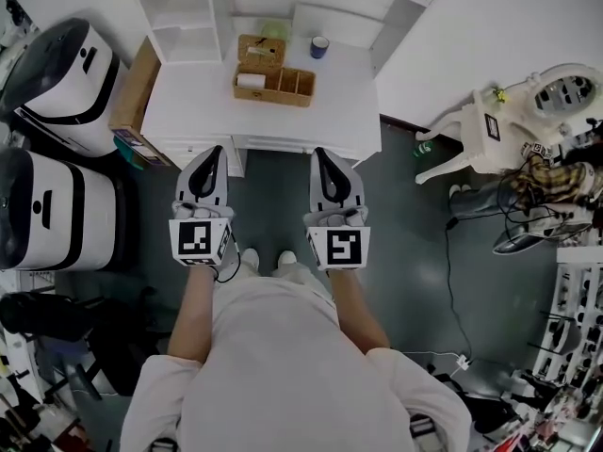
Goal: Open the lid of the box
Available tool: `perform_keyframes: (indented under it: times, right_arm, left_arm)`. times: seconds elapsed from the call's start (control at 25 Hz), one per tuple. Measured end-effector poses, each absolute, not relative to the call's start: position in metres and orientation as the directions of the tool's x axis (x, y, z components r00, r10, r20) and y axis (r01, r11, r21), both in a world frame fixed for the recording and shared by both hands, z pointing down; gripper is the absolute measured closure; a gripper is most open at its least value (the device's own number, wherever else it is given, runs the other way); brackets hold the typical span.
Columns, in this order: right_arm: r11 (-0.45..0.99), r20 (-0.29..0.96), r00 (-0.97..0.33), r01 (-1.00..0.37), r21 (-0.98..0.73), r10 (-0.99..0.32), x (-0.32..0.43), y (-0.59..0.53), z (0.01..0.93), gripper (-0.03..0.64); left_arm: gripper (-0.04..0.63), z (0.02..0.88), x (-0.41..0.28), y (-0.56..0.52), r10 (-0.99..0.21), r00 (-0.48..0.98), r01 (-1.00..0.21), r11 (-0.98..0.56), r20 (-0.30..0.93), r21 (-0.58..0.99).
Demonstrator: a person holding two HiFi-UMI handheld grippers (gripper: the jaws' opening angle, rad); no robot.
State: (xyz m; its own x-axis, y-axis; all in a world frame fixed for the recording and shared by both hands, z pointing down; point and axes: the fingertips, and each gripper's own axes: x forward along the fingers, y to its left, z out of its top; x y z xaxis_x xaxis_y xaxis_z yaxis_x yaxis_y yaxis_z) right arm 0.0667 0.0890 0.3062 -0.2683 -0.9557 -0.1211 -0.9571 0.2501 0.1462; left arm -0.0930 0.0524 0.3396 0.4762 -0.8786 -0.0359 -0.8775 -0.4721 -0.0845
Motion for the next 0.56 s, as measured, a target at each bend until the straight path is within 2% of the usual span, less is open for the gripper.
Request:
perform_keyframes:
  times: [0.56]
  right_arm:
    - [0.253, -0.147, -0.285, -0.946, 0.202, -0.947, 0.044, 0.083, 0.300, 0.623]
  left_arm:
    - [0.600, 0.339, -0.104, 0.053, -0.854, 0.519, -0.854, -0.517, -0.033, -0.054]
